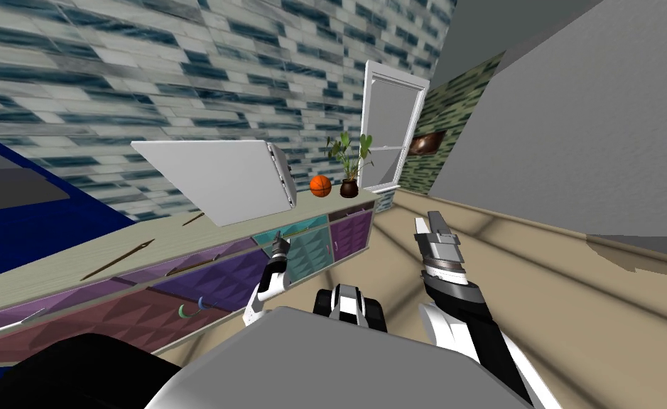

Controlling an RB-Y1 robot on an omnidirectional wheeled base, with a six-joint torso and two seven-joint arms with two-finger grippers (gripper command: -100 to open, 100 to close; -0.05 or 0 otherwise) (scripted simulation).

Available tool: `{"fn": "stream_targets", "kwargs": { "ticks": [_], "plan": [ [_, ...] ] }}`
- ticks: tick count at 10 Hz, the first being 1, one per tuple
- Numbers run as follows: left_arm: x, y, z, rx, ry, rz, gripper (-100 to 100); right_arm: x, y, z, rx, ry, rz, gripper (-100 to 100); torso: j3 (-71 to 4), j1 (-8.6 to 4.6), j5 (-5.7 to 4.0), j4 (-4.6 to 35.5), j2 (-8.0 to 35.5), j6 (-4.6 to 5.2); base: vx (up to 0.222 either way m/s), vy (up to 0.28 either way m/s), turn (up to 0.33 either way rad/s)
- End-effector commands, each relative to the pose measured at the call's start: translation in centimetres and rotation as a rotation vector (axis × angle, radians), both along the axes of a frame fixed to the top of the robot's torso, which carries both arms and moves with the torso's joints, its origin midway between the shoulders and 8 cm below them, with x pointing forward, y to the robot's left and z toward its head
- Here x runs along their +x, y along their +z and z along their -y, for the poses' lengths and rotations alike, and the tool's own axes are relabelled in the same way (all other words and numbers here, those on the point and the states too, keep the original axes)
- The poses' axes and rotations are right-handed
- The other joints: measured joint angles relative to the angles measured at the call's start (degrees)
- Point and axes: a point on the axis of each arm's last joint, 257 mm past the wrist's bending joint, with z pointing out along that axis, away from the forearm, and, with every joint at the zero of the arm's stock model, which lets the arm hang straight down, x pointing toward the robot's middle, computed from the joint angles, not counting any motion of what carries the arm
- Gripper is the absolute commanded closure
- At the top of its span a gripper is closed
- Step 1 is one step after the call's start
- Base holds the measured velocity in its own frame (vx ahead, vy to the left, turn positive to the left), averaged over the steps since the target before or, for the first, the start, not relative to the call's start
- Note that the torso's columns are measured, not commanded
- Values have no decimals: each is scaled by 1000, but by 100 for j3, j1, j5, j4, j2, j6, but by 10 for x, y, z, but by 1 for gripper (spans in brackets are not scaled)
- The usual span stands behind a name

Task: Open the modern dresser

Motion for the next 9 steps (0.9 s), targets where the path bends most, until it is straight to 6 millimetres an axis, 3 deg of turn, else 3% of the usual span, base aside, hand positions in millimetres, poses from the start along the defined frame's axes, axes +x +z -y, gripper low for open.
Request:
{"fn": "stream_targets", "kwargs": {
  "ticks": [1,2,3,4,9],
  "plan": [
    [8,2,-20,-5,41,0,-100,0,0,0,0,0,0,0,2,-2,-1,1,3,-1,-69,-13,-150],
    [11,2,-27,-10,57,0,-100,0,0,0,0,0,0,0,2,-7,-2,1,3,1,-72,-9,-207],
    [9,1,-21,-7,47,1,-100,0,0,0,0,0,0,0,4,-5,-2,2,6,3,-36,-1,-37],
    [5,1,-12,-2,26,0,100,0,0,0,0,0,0,0,-2,-1,-1,0,-5,0,47,9,298],
    [-12,-3,26,-1,-53,-1,100,0,0,0,0,0,0,0,-1,-18,3,-5,-5,19,87,6,169]
  ]
}}
